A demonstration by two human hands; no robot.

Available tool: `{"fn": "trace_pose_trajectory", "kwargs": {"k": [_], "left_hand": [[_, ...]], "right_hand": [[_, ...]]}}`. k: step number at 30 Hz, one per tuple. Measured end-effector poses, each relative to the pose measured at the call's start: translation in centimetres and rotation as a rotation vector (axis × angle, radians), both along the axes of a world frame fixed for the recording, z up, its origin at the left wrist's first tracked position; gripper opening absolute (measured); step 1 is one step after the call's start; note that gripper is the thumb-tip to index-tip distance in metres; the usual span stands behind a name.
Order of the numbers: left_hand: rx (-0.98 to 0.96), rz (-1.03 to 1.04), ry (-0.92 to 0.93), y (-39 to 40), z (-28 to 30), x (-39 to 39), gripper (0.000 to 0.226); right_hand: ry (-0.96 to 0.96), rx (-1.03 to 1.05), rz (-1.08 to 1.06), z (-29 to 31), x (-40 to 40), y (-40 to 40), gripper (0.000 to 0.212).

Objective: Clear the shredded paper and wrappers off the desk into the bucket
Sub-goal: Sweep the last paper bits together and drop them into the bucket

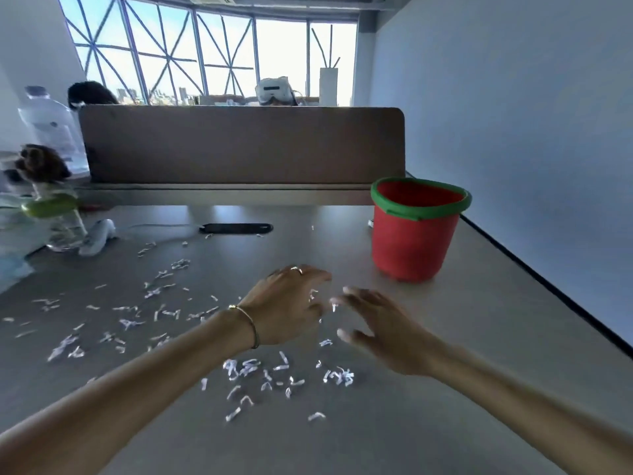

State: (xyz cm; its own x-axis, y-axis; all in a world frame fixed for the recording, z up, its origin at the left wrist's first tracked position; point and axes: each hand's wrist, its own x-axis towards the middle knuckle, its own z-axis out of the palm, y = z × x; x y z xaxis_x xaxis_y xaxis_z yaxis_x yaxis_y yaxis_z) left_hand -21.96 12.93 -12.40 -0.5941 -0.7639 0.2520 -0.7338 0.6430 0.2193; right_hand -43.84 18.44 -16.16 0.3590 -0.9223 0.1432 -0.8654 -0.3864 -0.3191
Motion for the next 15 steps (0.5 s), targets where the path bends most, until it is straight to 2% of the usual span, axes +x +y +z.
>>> {"fn": "trace_pose_trajectory", "kwargs": {"k": [2,5,10,15], "left_hand": [[0.015,0.001,-0.045,1.5,-2.4,2.0,0.063],[0.020,0.042,-0.054,3.2,-4.9,4.8,0.070],[0.022,0.060,-0.064,6.0,-6.4,8.4,0.091],[0.099,0.124,-0.207,8.0,-7.0,10.1,0.112]], "right_hand": [[0.127,0.128,0.015,-2.8,0.6,1.7,0.082],[0.197,0.141,0.058,-3.8,2.0,3.5,0.091],[0.255,0.133,0.148,-3.7,6.2,4.0,0.091],[0.258,0.092,0.114,-4.1,10.0,0.7,0.088]]}}
